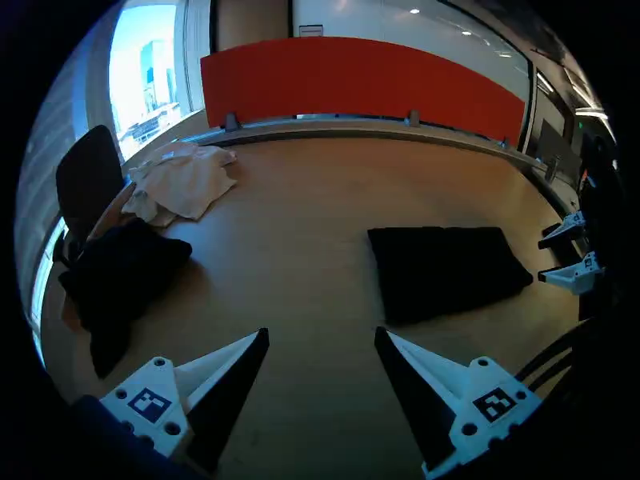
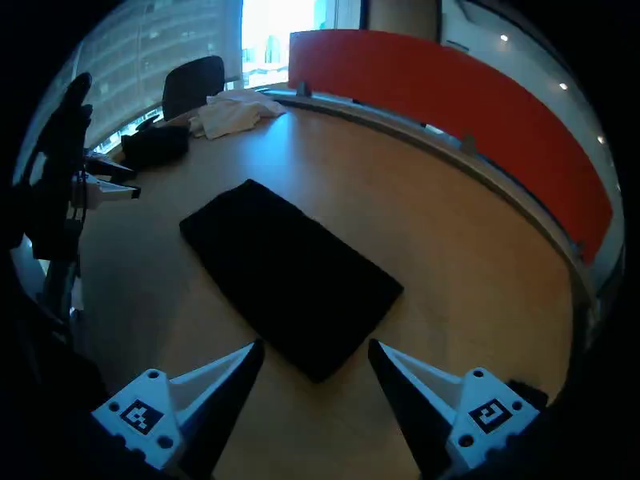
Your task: Fold towel
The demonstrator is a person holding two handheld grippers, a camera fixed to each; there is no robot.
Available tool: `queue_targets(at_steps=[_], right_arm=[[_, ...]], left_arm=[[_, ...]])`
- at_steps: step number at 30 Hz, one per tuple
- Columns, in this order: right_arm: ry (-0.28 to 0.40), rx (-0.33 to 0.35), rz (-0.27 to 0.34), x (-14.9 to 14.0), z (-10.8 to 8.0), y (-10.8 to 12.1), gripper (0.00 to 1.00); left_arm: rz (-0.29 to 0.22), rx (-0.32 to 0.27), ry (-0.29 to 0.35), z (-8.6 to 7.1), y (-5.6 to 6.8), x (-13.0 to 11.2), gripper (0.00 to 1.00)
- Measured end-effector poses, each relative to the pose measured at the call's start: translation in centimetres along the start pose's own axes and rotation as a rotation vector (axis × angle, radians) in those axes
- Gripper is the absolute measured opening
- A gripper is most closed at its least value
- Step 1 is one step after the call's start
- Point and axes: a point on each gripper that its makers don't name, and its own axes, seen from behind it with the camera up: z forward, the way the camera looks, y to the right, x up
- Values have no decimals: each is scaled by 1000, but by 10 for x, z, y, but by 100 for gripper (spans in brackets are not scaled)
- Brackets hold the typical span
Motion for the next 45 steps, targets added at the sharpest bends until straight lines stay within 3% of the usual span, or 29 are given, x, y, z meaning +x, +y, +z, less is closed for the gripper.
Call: queue_targets(at_steps=[8, 12, 20, 37, 45], right_arm=[[-32, 14, -25, -9, 7, 3, 100], [-53, 28, -37, -16, 12, 3, 95], [-120, 54, -44, -36, 20, 3, 74], [-157, 76, -41, -45, 25, 2, 7], [-140, 62, -65, -39, 24, 4, 5]], left_arm=[[-17, 21, 17, -3, -9, 1, 98], [-26, 26, 22, -2, -11, 1, 99], [-30, 35, 30, -2, -16, 2, 99], [-36, 52, 32, -5, -27, 2, 99], [-38, 47, 33, -4, -27, 3, 98]])
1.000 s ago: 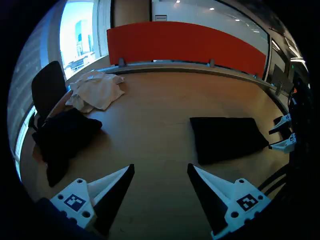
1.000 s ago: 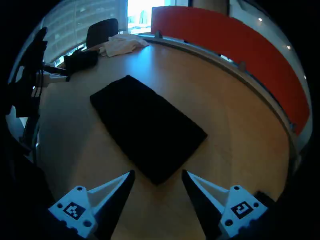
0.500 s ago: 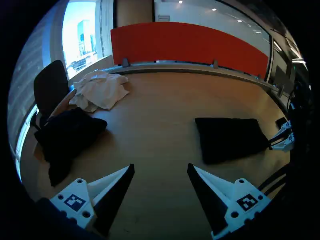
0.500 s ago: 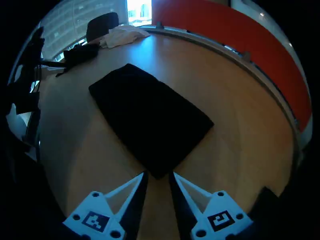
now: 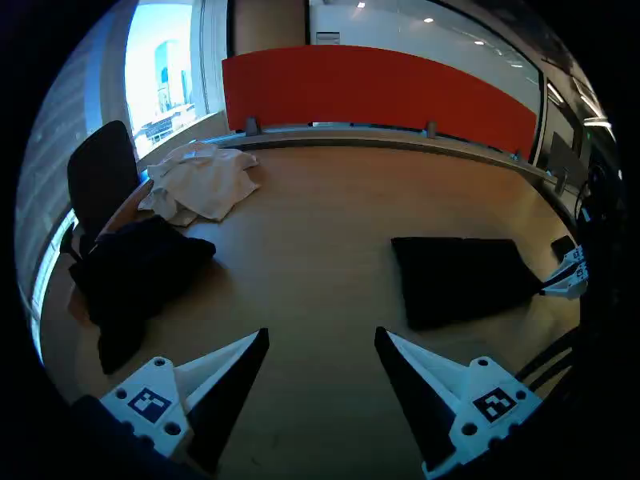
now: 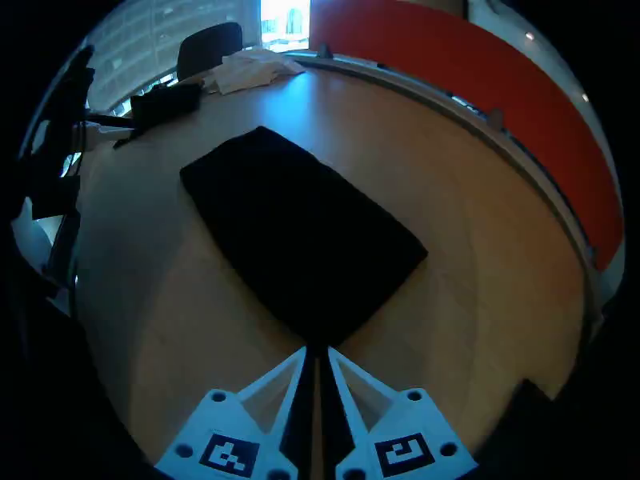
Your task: Fold towel
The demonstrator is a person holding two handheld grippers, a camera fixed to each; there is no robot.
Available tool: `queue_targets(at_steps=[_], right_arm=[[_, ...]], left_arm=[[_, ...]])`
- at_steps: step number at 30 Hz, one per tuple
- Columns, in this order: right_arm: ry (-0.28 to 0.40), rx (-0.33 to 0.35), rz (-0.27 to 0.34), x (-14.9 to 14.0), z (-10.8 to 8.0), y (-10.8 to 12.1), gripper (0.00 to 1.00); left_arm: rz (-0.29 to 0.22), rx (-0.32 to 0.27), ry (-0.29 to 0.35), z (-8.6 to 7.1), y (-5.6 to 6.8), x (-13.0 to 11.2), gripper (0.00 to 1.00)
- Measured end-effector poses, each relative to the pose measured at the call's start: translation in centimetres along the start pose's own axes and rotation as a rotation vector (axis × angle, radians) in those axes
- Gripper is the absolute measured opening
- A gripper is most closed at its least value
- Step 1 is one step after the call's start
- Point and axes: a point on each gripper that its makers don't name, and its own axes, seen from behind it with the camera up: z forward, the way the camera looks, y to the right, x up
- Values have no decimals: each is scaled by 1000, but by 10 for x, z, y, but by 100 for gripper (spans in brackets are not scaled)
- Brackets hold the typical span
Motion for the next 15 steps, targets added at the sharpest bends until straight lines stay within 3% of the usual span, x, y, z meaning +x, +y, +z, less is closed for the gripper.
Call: queue_targets(at_steps=[15], right_arm=[[116, -33, -79, 69, -25, 8, 5]], left_arm=[[-8, 15, 7, 0, -12, 3, 98]])
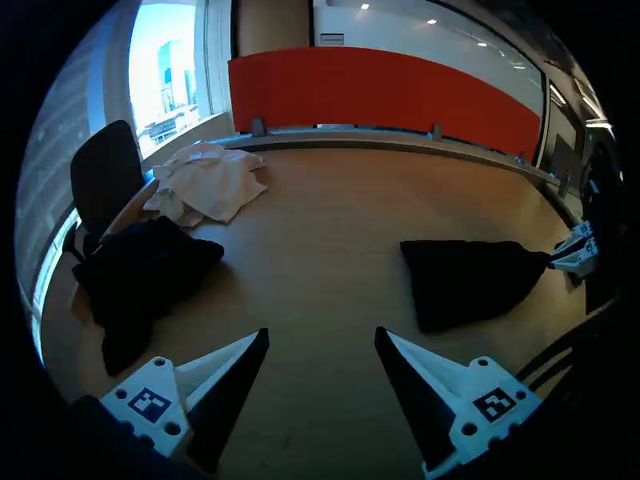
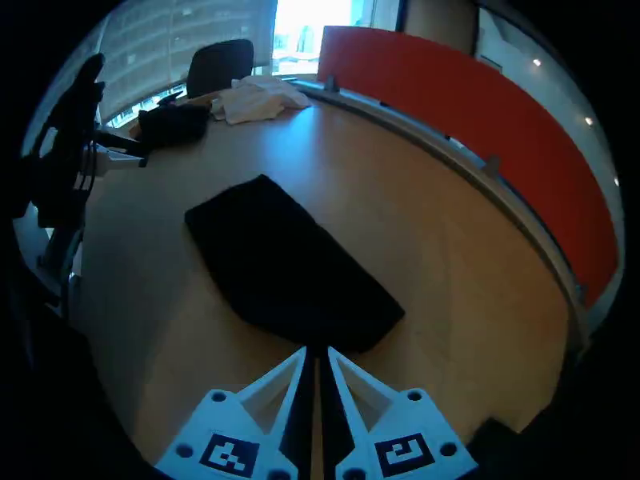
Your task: Fold towel
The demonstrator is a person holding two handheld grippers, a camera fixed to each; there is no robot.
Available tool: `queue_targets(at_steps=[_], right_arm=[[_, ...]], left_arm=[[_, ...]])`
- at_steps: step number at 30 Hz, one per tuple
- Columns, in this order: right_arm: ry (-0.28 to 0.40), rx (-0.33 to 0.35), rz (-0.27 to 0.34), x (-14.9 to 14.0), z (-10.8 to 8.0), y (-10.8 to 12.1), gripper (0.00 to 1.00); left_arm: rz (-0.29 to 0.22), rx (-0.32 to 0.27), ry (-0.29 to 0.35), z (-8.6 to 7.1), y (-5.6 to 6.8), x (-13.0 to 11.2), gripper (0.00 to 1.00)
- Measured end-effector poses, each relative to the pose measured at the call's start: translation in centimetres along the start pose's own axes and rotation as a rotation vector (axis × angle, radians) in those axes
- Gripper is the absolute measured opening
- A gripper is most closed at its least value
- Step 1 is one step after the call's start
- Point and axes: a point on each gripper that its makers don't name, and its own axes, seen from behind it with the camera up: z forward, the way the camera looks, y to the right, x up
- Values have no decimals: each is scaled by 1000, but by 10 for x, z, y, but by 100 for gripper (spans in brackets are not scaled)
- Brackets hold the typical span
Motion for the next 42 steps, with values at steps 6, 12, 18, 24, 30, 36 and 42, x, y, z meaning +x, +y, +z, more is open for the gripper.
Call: queue_targets(at_steps=[6, 12, 18, 24, 30, 36, 42], right_arm=[[60, 2, -51, 41, -6, 0, 5], [104, 9, -100, 76, -8, -3, 5], [137, 26, -140, 106, -5, -8, 5], [150, 45, -160, 125, -2, -14, 5], [146, 61, -176, 129, 3, -18, 5], [149, 88, -181, 137, 12, -28, 5], [157, 133, -192, 154, 29, -46, 5]], left_arm=[[-1, 2, 0, -1, -1, -1, 98], [-7, 2, 1, -1, -1, -1, 98], [-7, 2, 6, -2, -1, 1, 99], [-13, 3, 6, -2, -3, -1, 99], [-17, 2, 6, -2, -3, -1, 99], [-23, -3, 4, -1, -3, -2, 99], [-31, -8, 8, -3, -2, -1, 99]])
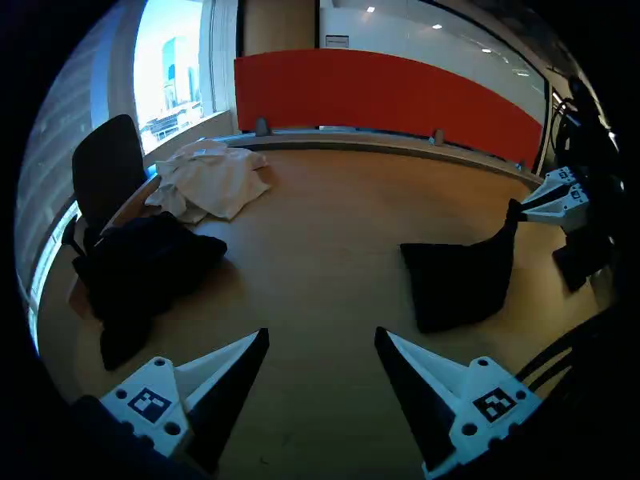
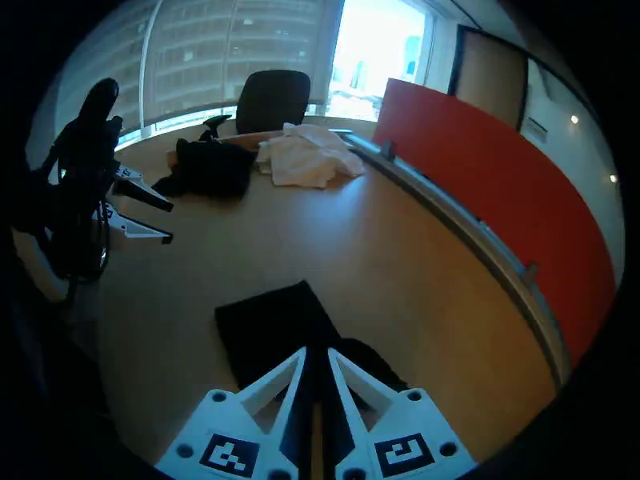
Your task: Fold towel
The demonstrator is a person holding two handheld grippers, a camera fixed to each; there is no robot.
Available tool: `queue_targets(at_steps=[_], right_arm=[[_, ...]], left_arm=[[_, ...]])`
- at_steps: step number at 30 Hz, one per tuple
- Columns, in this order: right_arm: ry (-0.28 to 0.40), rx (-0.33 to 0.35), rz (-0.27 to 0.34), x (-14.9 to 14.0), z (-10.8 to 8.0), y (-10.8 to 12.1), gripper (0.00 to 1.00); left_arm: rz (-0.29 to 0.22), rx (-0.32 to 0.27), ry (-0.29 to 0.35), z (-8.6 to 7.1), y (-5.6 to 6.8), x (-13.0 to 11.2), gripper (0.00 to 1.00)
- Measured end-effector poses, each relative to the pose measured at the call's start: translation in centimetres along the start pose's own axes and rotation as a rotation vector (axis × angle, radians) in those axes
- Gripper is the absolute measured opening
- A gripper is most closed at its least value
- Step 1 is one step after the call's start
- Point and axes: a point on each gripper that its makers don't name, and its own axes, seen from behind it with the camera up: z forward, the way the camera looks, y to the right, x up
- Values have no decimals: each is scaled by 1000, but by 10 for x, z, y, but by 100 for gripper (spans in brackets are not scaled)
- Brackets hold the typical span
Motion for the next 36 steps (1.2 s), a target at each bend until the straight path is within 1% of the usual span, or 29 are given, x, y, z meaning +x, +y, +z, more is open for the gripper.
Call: queue_targets(at_steps=[8, 12, 16, 20, 23, 26, 28, 30, 33, 34, 36], right_arm=[[-23, 81, -30, 12, 44, -30, 5], [-39, 124, -19, 13, 68, -50, 5], [-63, 167, 3, 9, 91, -70, 5], [-95, 196, 5, -1, 104, -83, 7], [-108, 201, -2, -6, 107, -86, 11], [-110, 199, 3, -7, 105, -85, 19], [-108, 194, 13, -8, 103, -84, 34], [-105, 189, 25, -8, 101, -82, 51], [-99, 183, 44, -10, 97, -78, 66], [-97, 180, 51, -11, 95, -77, 70], [-95, 176, 64, -13, 93, -75, 70]], left_arm=[[-19, 5, 4, -2, -2, -1, 98], [-26, 11, 4, -3, -4, -3, 98], [-33, 14, 0, -4, -5, -7, 99], [-39, 17, -2, -5, -6, -9, 99], [-46, 16, -3, -4, -6, -10, 99], [-49, 16, -5, -4, -7, -10, 98], [-49, 16, -7, -4, -7, -11, 98], [-47, 15, -8, -3, -7, -11, 99], [-43, 13, -9, -3, -7, -11, 98], [-42, 12, -9, -2, -7, -11, 98], [-40, 11, -9, -2, -7, -11, 98]])
